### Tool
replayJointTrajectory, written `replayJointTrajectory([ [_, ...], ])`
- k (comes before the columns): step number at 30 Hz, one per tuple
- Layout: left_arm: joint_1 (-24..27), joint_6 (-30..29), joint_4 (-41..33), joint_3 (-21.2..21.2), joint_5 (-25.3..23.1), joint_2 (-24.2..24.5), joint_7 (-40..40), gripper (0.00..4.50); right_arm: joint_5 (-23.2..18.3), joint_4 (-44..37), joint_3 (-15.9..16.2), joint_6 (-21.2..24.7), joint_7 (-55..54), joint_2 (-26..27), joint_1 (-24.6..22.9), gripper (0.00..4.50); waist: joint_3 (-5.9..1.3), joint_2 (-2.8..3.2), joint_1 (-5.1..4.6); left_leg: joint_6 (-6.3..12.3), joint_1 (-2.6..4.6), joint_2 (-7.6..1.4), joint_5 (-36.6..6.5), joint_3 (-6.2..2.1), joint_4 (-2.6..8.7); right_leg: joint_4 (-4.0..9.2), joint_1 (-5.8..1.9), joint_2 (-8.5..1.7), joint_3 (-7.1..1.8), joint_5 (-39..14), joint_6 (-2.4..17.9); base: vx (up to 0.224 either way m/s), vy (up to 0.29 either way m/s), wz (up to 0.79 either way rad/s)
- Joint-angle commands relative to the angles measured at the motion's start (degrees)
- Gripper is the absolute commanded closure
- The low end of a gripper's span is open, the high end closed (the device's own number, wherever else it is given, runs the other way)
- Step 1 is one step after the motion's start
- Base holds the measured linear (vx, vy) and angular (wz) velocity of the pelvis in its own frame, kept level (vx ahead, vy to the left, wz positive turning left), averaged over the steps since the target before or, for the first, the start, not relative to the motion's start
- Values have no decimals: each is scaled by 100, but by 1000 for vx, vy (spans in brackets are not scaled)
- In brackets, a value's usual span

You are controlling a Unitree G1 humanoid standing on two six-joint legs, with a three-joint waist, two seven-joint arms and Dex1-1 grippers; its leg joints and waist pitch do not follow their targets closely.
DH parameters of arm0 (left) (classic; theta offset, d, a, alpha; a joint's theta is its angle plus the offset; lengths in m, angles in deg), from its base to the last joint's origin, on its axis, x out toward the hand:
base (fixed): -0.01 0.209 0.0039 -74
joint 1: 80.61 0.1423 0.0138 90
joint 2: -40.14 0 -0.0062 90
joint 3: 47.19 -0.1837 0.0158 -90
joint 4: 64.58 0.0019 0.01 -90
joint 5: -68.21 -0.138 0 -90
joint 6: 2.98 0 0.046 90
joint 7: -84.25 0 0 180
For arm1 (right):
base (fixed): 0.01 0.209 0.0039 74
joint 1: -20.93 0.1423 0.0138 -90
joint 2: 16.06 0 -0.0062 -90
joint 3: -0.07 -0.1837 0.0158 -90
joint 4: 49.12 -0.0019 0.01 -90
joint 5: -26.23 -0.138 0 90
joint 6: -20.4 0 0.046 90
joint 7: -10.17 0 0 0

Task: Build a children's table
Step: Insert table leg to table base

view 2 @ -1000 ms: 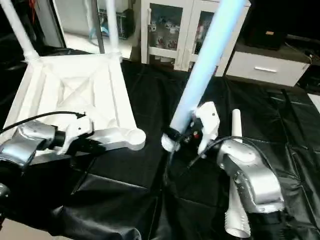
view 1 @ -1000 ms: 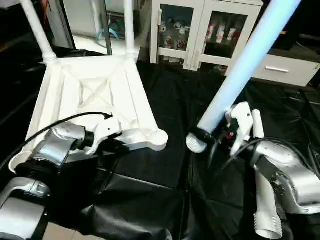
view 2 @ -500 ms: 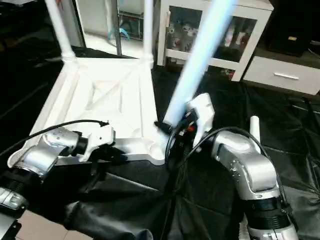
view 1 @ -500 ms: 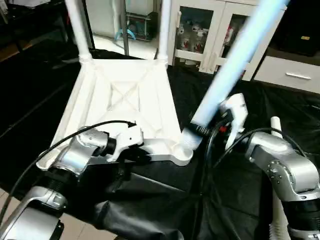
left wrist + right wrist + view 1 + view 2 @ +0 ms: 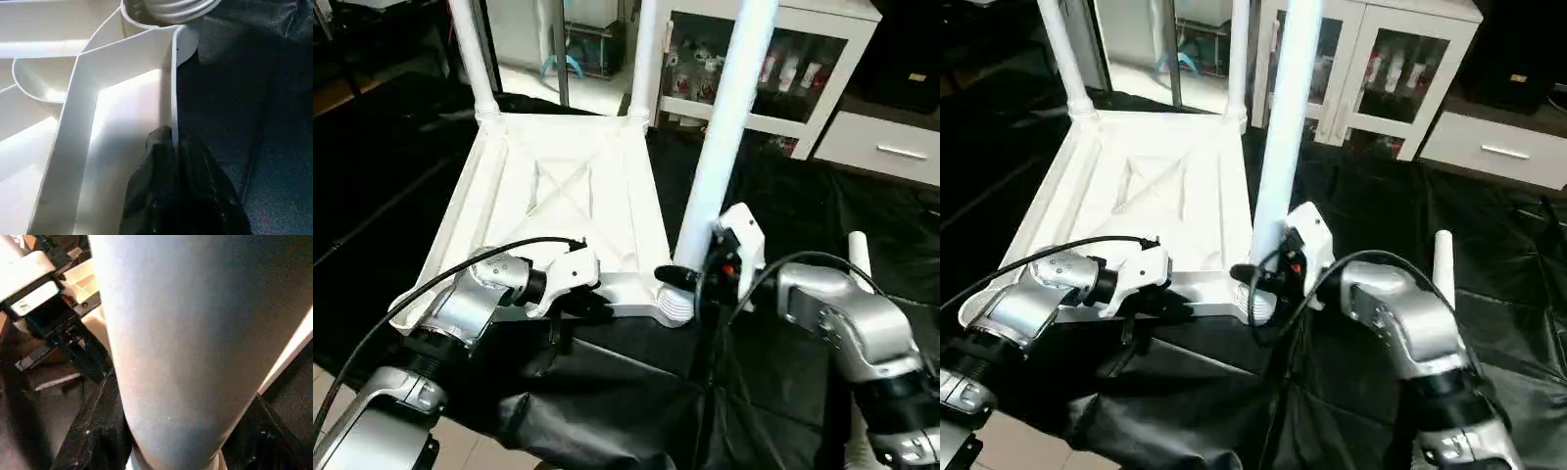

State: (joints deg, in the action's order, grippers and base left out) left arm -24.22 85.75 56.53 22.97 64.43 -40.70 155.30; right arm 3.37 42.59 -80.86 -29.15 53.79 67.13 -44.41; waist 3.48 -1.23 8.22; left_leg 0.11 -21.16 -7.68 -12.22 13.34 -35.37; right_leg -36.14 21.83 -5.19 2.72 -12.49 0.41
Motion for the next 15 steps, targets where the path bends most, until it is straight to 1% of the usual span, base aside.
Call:
replayJointTrajectory([
  [1,135,3,-26,-159,23,-131,79,450,60,186,20,-31,-32,-3,81,262,-342,-77,-64,-351,193,-645,-1068,-371,563,434,-56,-592,-324,-1136,1106,0,0,0],
  [4,159,-38,-110,-161,25,-136,97,450,91,340,69,-1,-27,27,147,262,-333,-77,-62,-369,181,-650,-1129,-379,571,443,-65,-605,-327,-1200,1100,0,0,0],
  [5,174,-50,-141,-167,27,-131,102,450,101,367,80,2,-23,32,152,262,-331,-79,-63,-385,189,-652,-1170,-378,574,452,-58,-604,-328,-1251,1094,0,0,0],
  [9,214,-89,-223,-182,51,-106,135,450,132,491,111,33,17,50,182,262,-338,-82,-64,-387,186,-652,-1103,-377,574,436,-66,-600,-327,-1123,1114,0,0,0],
  [10,228,-106,-253,-186,57,-94,150,450,139,564,80,51,-5,73,206,262,-341,-86,-65,-371,182,-651,-1047,-376,573,422,-71,-594,-324,-1016,1123,0,0,0],
  [11,229,-106,-254,-186,57,-94,151,450,139,565,79,51,-5,73,207,262,-344,-75,-69,-363,180,-649,-1012,-375,574,412,-73,-588,-319,-931,1144,0,0,0],
  [12,240,-112,-272,-187,59,-89,155,450,124,617,54,76,-7,93,223,262,-342,-70,-69,-364,181,-647,-1015,-371,573,414,-71,-584,-319,-913,1151,0,0,0],
  [13,248,-123,-289,-188,59,-85,163,450,127,658,52,85,-2,97,240,262,-343,-84,-75,-358,175,-643,-1019,-370,572,411,-80,-585,-319,-898,1165,0,0,0],
  [15,270,-151,-337,-184,53,-86,175,450,160,794,71,54,12,107,292,262,-337,-88,-76,-343,166,-641,-1055,-374,567,430,-89,-610,-328,-1011,1184,0,0,0],
])
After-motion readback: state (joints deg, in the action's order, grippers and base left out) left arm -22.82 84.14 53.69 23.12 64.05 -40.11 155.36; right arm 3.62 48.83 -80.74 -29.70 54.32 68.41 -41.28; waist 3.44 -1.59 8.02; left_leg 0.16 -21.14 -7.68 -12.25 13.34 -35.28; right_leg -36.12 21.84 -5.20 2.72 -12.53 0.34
